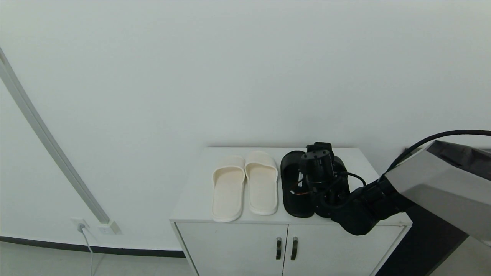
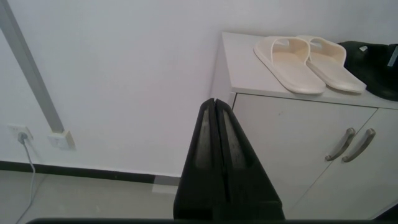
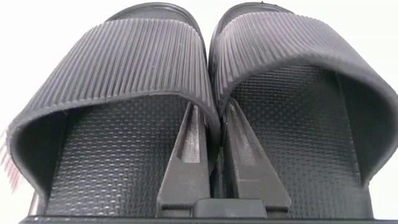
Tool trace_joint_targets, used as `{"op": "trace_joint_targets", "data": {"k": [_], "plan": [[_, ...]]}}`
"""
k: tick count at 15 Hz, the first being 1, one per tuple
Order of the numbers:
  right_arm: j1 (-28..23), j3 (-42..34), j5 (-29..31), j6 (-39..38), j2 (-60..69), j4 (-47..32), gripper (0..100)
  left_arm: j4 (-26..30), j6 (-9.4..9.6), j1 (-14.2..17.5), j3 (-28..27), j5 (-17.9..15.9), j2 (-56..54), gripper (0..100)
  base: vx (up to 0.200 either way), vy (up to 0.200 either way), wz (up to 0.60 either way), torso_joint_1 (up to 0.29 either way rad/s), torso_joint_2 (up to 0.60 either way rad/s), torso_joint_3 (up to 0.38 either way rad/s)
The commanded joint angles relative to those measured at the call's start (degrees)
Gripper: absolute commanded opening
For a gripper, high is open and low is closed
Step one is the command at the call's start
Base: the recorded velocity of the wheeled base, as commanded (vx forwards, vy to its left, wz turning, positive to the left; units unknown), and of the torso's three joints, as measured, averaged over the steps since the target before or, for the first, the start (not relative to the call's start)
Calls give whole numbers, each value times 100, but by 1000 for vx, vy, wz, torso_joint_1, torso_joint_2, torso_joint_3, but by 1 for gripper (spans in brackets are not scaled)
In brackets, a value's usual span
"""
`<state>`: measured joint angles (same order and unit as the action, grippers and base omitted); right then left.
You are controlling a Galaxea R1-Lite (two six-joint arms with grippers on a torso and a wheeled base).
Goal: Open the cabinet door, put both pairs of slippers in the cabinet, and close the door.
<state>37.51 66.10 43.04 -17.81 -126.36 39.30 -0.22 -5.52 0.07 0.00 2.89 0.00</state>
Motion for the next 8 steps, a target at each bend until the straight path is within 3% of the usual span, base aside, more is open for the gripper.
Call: {"op": "trace_joint_targets", "data": {"k": [1,3,8], "plan": [[2,-185,2,67,322,-2,0,-4,-1,1,0,1,9,0,0,0,0,0,0,0],[37,-554,-130,261,841,16,0,-4,-1,1,0,1,9,0,0,0,0,0,0,0],[406,-1890,-1615,718,2344,69,0,-4,7,1,0,1,0,0,0,0,0,0,0,0]]}}
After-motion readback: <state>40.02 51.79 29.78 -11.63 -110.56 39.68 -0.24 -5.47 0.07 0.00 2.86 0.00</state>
